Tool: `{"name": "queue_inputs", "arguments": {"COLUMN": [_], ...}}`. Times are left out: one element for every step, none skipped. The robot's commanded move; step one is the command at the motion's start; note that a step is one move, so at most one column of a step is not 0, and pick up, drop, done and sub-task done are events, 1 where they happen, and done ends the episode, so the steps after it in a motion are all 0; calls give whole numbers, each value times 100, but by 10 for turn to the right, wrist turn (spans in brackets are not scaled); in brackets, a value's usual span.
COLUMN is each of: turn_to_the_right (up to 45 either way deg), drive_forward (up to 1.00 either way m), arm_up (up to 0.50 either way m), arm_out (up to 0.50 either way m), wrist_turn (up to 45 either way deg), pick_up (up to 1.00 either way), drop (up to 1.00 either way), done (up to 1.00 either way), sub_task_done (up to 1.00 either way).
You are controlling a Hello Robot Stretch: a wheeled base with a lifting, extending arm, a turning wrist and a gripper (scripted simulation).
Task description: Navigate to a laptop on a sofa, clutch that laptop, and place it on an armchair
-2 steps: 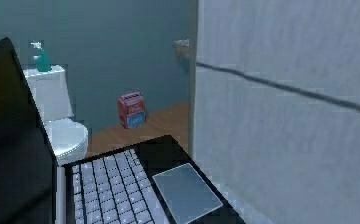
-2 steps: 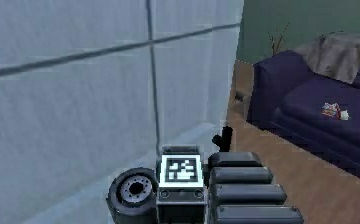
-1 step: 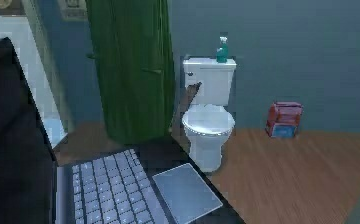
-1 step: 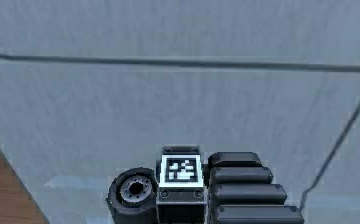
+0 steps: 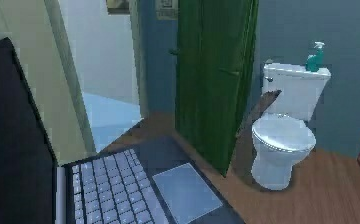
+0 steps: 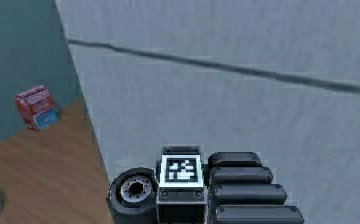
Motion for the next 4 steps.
{"name": "queue_inputs", "arguments": {"turn_to_the_right": [0,210,30,0], "drive_forward": [65,0,0,15], "arm_up": [0,0,0,0], "arm_out": [0,0,0,0], "wrist_turn": [0,0,0,0], "pick_up": [0,0,0,0], "drop": [0,0,0,0], "done": [0,0,0,0], "sub_task_done": [0,0,0,0]}}
